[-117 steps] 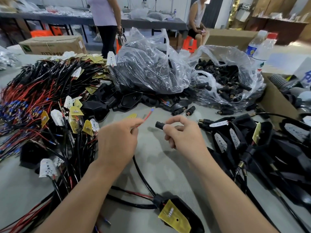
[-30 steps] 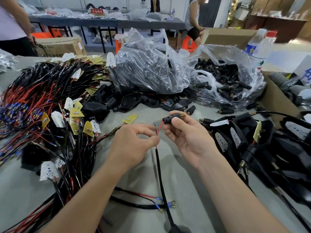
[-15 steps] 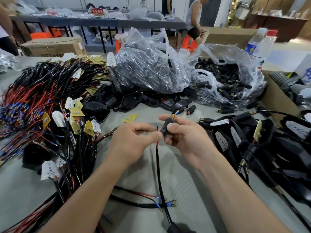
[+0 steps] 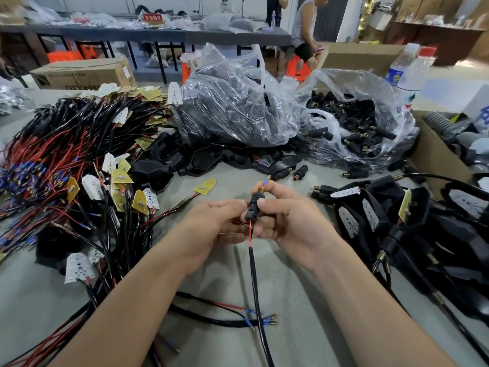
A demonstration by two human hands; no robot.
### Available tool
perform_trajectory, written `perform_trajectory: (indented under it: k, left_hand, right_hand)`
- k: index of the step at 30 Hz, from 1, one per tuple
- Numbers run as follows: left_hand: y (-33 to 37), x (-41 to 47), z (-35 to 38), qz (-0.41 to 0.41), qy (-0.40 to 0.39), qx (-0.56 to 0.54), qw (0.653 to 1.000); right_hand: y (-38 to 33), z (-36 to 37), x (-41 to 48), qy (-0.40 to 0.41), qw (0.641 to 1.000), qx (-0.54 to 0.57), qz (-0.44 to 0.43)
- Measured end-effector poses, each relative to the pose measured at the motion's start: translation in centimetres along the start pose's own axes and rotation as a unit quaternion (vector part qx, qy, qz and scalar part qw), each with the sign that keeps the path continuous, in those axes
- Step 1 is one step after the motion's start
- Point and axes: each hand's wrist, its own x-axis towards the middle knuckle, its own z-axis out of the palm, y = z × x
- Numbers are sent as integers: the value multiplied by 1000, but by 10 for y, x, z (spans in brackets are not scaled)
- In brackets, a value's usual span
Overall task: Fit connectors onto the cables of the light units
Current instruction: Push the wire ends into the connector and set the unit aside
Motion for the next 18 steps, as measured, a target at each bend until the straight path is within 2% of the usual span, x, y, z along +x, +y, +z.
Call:
perform_trajectory:
  k: [3,7,11,14,18]
  left_hand:
    - [-2,-1,8,-12,-6,-18,1000]
    - [-1,2,6,14,5,-38,999]
    - [-3,5,2,26,79,-69,994]
    - [-6,10,-1,103,170,7,980]
    - [-10,9,-1,207,199,175,942]
  right_hand:
    - [1,1,1,14,999,-33,2]
    - [6,5,1,48,996,-76,-8]
    - [13,13,4,116,992,-41,-33]
    - [11,10,7,204,977,4,-53]
    - [9,2,9,277,957,39,-71]
